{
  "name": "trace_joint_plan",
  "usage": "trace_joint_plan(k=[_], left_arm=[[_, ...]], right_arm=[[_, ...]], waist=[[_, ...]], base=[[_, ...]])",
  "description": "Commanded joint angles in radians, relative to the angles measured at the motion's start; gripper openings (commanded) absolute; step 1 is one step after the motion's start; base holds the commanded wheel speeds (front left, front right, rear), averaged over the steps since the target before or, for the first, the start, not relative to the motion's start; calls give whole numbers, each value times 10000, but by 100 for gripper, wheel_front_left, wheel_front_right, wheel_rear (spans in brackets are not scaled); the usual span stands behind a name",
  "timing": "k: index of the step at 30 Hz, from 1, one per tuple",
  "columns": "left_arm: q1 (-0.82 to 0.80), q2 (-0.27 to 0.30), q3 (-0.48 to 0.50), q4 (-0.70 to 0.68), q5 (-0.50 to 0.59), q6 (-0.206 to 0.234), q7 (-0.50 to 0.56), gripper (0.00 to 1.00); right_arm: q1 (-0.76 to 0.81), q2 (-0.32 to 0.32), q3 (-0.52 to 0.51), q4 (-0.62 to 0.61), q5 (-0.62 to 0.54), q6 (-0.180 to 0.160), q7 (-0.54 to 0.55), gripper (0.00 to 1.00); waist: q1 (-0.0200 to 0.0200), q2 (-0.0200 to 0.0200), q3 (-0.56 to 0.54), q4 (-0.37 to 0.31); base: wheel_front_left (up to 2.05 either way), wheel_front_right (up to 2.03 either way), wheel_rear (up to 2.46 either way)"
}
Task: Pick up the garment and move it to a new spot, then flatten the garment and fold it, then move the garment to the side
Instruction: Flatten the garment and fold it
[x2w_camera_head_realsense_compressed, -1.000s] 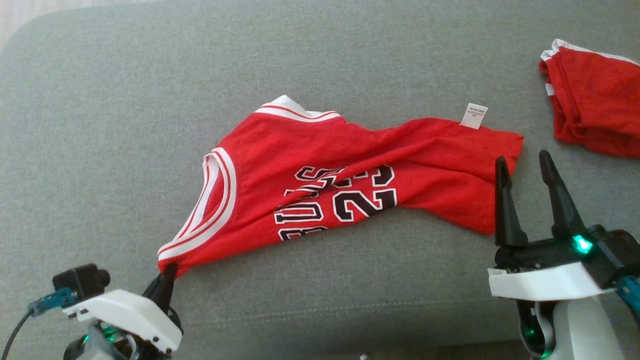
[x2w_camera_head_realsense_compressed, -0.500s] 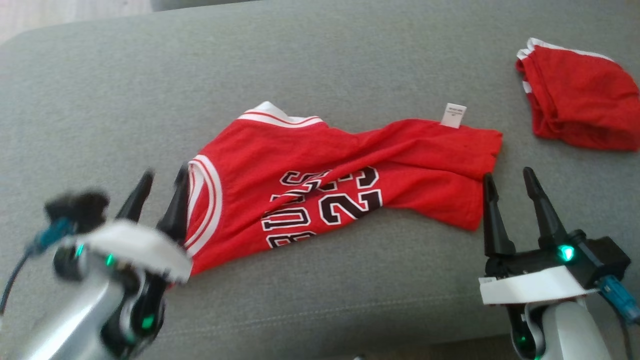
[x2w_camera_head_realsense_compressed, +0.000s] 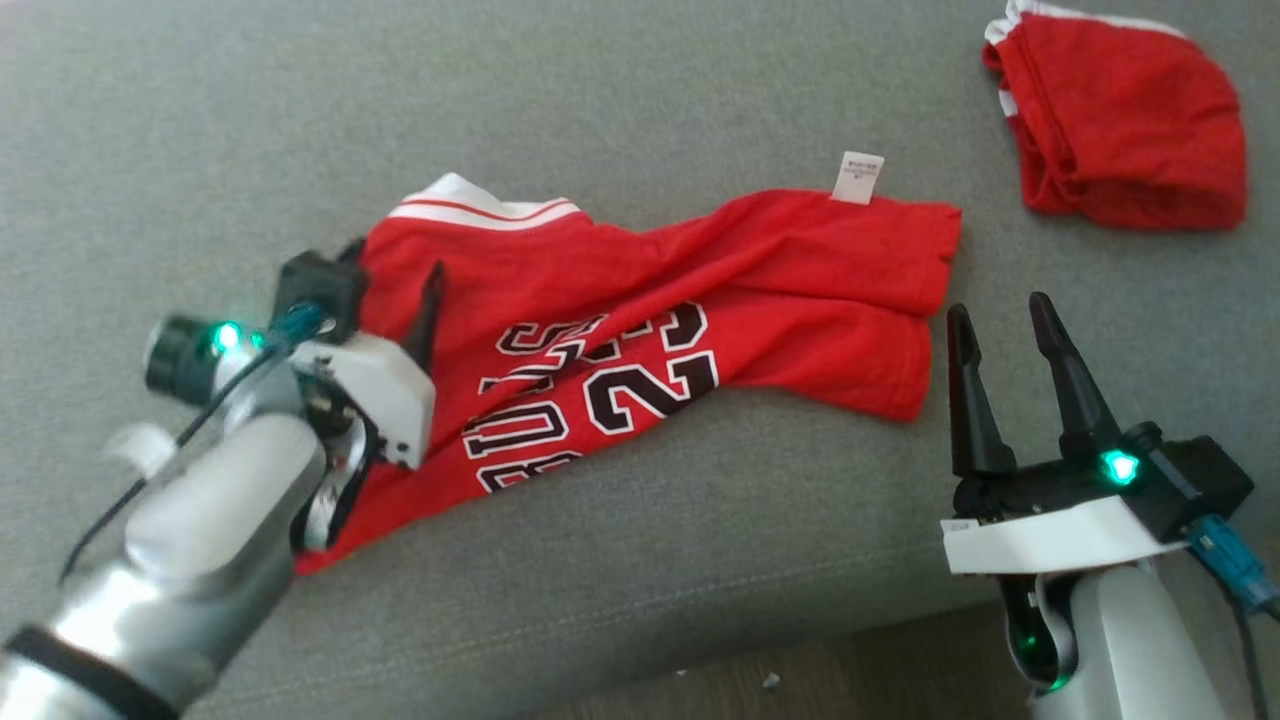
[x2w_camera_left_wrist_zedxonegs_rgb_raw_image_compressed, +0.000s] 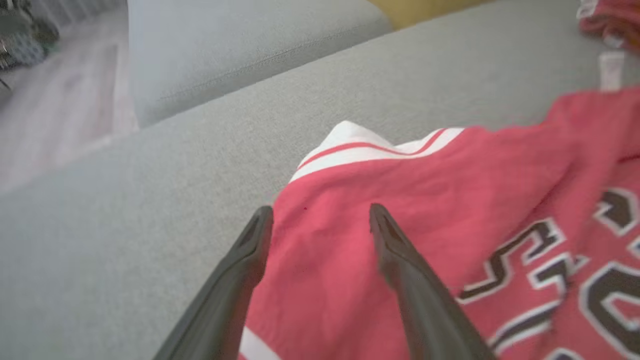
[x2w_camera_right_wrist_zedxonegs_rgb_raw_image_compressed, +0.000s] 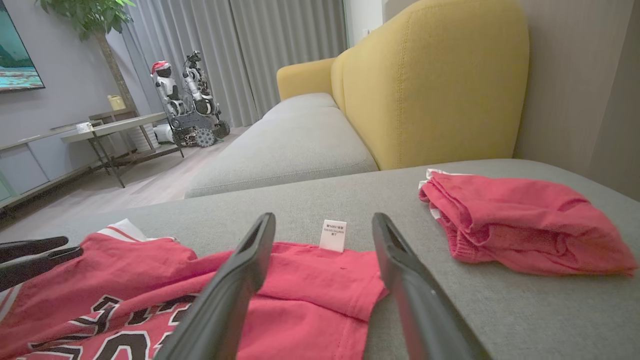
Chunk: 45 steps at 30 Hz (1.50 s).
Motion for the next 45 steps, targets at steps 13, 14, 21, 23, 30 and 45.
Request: trace_joint_plan(k=[13,14,21,23,30,45], left_arm=[[-1458,-601,-461,2052,1130,-392,-855,0],[-1447,-646,-467,2006,1194,-359,-975,0],[-719,-502,-494,697,1240,-260,-1252,0],[-558,-316,-529,282,1297,-145,-1256,0],[-315,263,-405,-933,1555,551,-1248,0],[2298,1598,-1324,-5010,528,1759,1699,0]], right_arm=[[-617,23,143,-347,39,46,-46,100],[-596,23,134,-338,35,46,-46,100],[-389,27,13,-343,67,46,-46,100],[-362,27,3,-337,69,46,-46,100],[-459,29,181,-298,174,46,-46,100],[-375,31,-2,-311,321,46,-46,100]], waist=[[0,0,579,55],[0,0,528,100],[0,0,281,607],[0,0,262,762],[0,0,145,791],[0,0,425,768]], base=[[0,0,0],[0,0,0],[0,0,0],[0,0,0],[0,0,0],[0,0,0]])
